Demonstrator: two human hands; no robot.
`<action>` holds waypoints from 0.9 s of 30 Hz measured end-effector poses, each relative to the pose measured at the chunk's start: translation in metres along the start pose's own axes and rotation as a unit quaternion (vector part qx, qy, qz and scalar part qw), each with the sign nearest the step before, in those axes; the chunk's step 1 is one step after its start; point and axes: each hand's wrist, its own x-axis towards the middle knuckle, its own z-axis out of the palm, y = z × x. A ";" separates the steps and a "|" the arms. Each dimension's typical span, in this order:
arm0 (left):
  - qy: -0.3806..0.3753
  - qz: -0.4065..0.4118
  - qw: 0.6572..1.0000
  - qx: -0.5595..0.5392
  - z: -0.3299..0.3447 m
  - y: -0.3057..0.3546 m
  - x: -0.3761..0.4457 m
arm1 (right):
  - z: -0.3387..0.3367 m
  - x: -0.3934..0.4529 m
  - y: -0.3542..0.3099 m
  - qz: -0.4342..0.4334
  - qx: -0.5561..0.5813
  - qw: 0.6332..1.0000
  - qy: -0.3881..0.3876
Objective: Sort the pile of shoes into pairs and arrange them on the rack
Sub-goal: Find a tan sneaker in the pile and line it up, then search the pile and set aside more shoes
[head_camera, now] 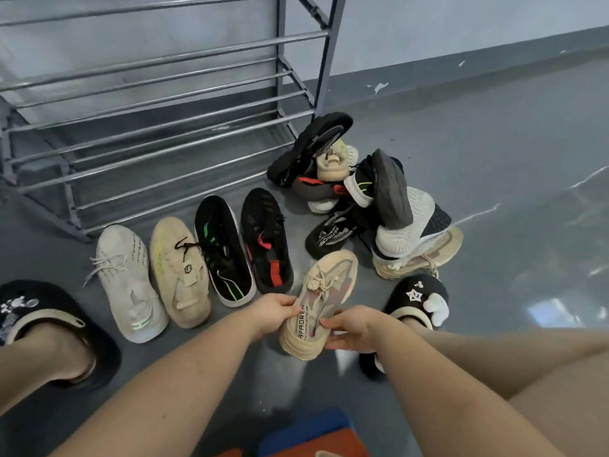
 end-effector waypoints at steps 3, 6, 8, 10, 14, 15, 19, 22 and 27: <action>0.011 0.020 1.000 -0.017 0.014 0.010 0.008 | -0.010 0.010 -0.004 -0.014 0.019 0.998 0.058; 0.041 0.022 0.996 0.079 0.015 0.018 0.012 | -0.015 0.011 -0.010 0.001 -0.077 0.989 0.126; 0.060 0.023 0.980 0.187 0.008 0.016 0.014 | -0.015 0.011 -0.016 -0.002 -0.158 0.975 0.153; 0.072 0.030 0.961 0.264 -0.001 0.014 0.015 | -0.014 0.015 -0.025 -0.040 -0.300 0.935 0.186; 0.079 0.078 0.904 0.413 -0.018 0.033 0.019 | -0.020 0.020 -0.045 -0.104 -0.521 0.807 0.258; 0.080 0.093 0.881 0.458 -0.022 0.042 0.022 | -0.023 0.020 -0.052 -0.116 -0.557 0.776 0.272; 0.091 0.135 0.773 0.613 -0.032 0.083 0.029 | -0.033 0.013 -0.093 -0.175 -0.647 0.675 0.308; 0.098 0.143 0.742 0.648 -0.038 0.110 0.036 | -0.046 -0.001 -0.140 -0.236 -0.683 0.608 0.329; 0.119 0.168 0.771 0.603 -0.038 0.152 0.052 | -0.087 -0.030 -0.205 -0.252 -0.698 0.562 0.366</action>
